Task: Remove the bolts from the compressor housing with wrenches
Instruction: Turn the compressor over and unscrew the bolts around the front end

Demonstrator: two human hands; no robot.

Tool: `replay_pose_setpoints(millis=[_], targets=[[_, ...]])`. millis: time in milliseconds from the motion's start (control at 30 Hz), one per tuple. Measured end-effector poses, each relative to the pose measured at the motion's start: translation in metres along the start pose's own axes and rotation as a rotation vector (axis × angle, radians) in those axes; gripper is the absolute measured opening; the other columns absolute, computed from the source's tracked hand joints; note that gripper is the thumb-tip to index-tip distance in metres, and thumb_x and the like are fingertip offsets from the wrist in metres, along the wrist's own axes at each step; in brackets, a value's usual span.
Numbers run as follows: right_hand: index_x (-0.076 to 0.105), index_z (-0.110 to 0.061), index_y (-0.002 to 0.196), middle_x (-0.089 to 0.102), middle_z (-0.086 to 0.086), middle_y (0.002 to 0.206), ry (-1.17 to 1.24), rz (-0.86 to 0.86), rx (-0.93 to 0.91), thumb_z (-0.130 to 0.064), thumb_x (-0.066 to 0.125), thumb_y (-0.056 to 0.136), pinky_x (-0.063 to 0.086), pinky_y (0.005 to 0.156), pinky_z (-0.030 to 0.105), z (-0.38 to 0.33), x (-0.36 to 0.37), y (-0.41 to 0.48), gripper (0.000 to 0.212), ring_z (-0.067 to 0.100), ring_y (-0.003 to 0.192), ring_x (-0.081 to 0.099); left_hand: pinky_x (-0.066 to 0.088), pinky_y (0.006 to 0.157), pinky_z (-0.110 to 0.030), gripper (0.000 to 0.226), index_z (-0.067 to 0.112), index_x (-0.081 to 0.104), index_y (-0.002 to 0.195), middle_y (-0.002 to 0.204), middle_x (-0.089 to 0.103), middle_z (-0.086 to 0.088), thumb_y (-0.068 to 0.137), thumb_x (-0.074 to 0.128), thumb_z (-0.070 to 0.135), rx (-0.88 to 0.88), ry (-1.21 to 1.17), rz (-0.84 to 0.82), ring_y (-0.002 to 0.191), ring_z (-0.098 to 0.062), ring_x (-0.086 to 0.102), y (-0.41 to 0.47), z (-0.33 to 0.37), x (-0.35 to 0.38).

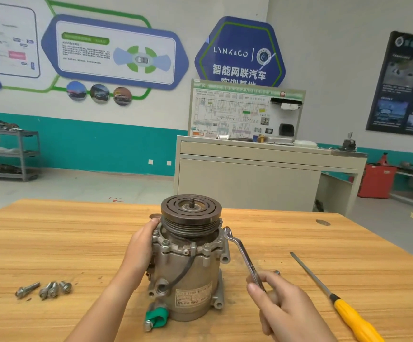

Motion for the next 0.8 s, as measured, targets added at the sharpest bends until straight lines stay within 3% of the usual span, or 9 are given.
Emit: replay_pose_setpoints(millis=[67,233,300,367,467,567,667,733,800], targets=[[0.051,-0.043,0.089,0.056,-0.006,0.048,-0.142,0.017,-0.038,-0.037,0.045,0.093,0.038,0.053,0.007,-0.01,-0.008,-0.001,0.009,-0.003,0.045,0.05,0.044,0.056,-0.027,0.034,0.022,0.063,0.083,0.061,0.063,0.012,0.1,0.034,0.027,0.053,-0.044,0.077,0.061,-0.005,0.055,-0.004,0.003,-0.004],[0.05,-0.046,0.088,0.055,-0.004,0.057,-0.437,0.035,-0.144,-0.042,0.042,0.092,0.041,0.06,0.019,-0.04,-0.02,-0.01,0.009,0.006,0.059,0.053,0.039,0.1,-0.039,0.035,0.005,0.062,0.118,0.117,0.062,-0.005,0.098,0.036,0.017,0.156,-0.002,0.239,0.113,-0.022,0.052,-0.022,0.0,-0.015],[0.053,-0.045,0.092,0.053,-0.005,0.056,-0.491,0.024,-0.181,-0.044,0.041,0.091,0.042,0.064,0.02,-0.052,-0.019,-0.016,0.012,0.007,0.065,0.055,0.037,0.103,-0.045,0.039,0.001,0.06,0.117,0.119,0.061,-0.011,0.098,0.034,0.024,0.186,0.003,0.28,0.115,-0.026,0.052,-0.033,-0.001,-0.016],[0.047,-0.049,0.103,0.055,-0.006,0.061,-0.508,-0.001,-0.197,-0.046,0.039,0.091,0.044,0.068,0.02,-0.06,-0.014,-0.022,0.014,0.005,0.068,0.056,0.037,0.103,-0.042,0.043,0.004,0.059,0.118,0.12,0.058,-0.01,0.096,0.035,0.032,0.214,0.002,0.278,0.115,-0.023,0.05,-0.043,0.001,-0.014],[0.024,-0.064,0.104,0.057,-0.012,0.064,-0.581,-0.072,-0.191,-0.047,0.035,0.093,0.047,0.072,0.018,-0.067,-0.002,-0.028,0.023,0.003,0.07,0.058,0.034,0.098,-0.03,0.053,0.018,0.047,0.133,0.132,0.041,0.009,0.09,0.047,0.05,0.212,-0.032,0.159,0.118,-0.006,0.04,-0.052,-0.002,-0.012],[0.022,-0.077,0.087,0.051,-0.034,0.059,-0.603,-0.095,-0.201,-0.05,0.036,0.091,0.04,0.06,0.011,-0.067,0.006,-0.028,0.032,-0.002,0.06,0.052,0.037,0.098,-0.029,0.096,0.042,0.023,0.139,0.127,0.022,0.029,0.054,0.062,0.065,0.184,0.064,-0.124,0.118,0.0,0.033,-0.057,-0.006,-0.005],[0.043,-0.05,0.08,0.048,-0.031,0.051,-0.421,0.072,-0.189,-0.054,0.043,0.084,0.035,0.054,0.013,-0.062,-0.001,-0.018,0.006,-0.003,0.052,0.046,0.029,0.102,-0.026,0.123,0.045,0.006,0.143,0.121,0.011,0.038,0.045,0.079,0.055,0.221,0.241,-0.233,0.119,0.003,0.027,-0.057,-0.011,-0.001],[0.048,-0.031,0.074,0.048,-0.02,0.044,-0.27,0.173,-0.211,-0.057,0.051,0.075,0.033,0.049,0.013,-0.058,-0.001,-0.006,0.026,0.001,0.046,0.042,0.024,0.101,-0.023,0.128,0.036,0.005,0.147,0.124,0.01,0.034,0.049,0.085,0.045,0.242,0.276,-0.173,0.12,0.004,0.023,-0.054,-0.011,-0.004],[0.047,-0.022,0.07,0.044,-0.01,0.042,-0.161,0.246,-0.191,-0.058,0.06,0.067,0.032,0.046,0.013,-0.052,0.004,0.007,0.038,0.001,0.042,0.039,0.023,0.099,-0.02,0.125,0.034,0.008,0.148,0.126,0.013,0.031,0.051,0.087,0.039,0.262,0.259,-0.129,0.119,0.007,0.023,-0.054,-0.01,-0.006]])
Point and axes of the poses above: each hand's wrist, its own y-axis towards the middle knuckle, its own x-axis out of the palm, z = x × y, the point moved 9 cm from there along y, towards the middle knuckle
